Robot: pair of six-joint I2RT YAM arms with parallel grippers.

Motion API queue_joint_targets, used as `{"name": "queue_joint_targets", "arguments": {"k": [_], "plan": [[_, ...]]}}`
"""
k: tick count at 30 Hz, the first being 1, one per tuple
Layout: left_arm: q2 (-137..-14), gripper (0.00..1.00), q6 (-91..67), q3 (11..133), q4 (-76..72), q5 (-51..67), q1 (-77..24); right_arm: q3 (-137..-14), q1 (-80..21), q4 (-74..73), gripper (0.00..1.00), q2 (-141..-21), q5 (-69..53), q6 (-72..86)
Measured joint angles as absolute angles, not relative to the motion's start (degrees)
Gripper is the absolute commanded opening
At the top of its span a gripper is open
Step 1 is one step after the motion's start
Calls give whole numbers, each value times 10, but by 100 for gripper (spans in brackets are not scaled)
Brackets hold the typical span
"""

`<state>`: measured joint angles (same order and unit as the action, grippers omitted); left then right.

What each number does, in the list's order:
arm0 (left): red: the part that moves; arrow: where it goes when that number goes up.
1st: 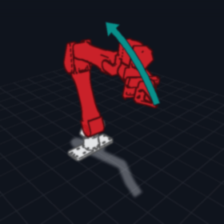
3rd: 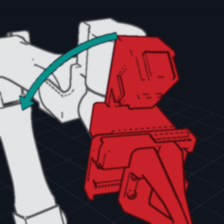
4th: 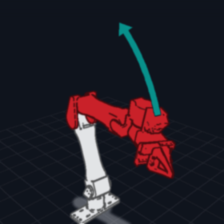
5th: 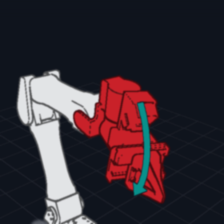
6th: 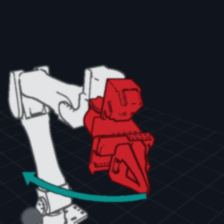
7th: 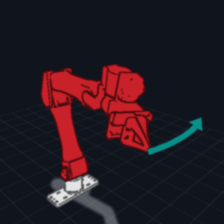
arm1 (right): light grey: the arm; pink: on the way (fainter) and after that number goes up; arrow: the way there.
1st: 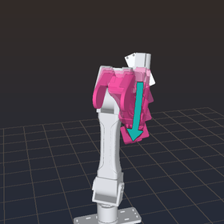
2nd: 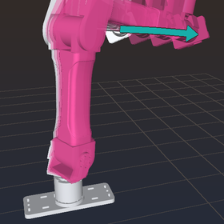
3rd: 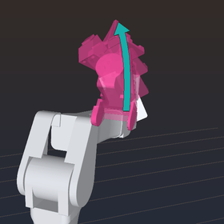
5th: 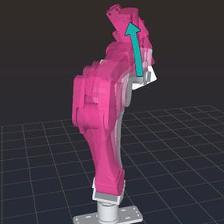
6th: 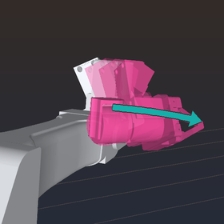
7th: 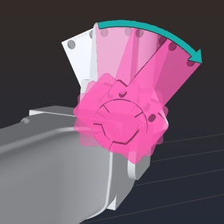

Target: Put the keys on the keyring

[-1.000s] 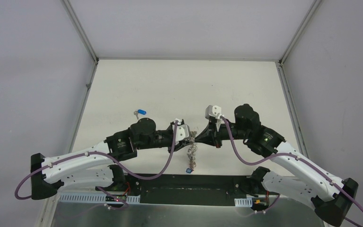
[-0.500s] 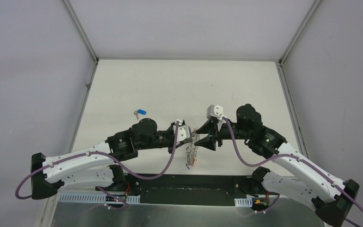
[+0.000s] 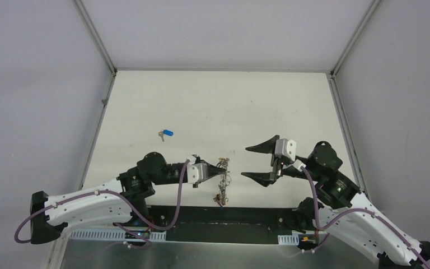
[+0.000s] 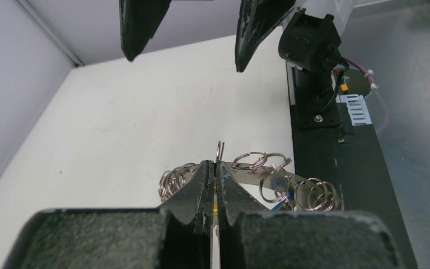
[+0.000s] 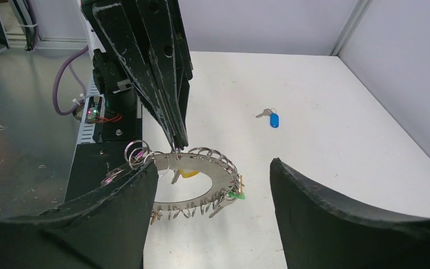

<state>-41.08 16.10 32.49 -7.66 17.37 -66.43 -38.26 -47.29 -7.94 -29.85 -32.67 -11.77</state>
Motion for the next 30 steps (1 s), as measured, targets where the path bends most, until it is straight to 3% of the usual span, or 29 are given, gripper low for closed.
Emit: {"name": "queue_joint_targets", "arguments": {"k": [8, 12, 21, 30], "plan": [[-395, 0, 211, 261, -215, 219, -664, -375, -473, -51, 60, -307, -365, -122], [-395, 0, 209, 248, -257, 220, -664, -375, -473, -25, 59, -322, -387, -119], [-382, 0, 118, 260, -222, 119, -664, -375, -473, -10, 82, -339, -300, -57], [-438, 0, -8, 308, -189, 81, -623, -375, -473, -41, 87, -340, -125, 31]]}}
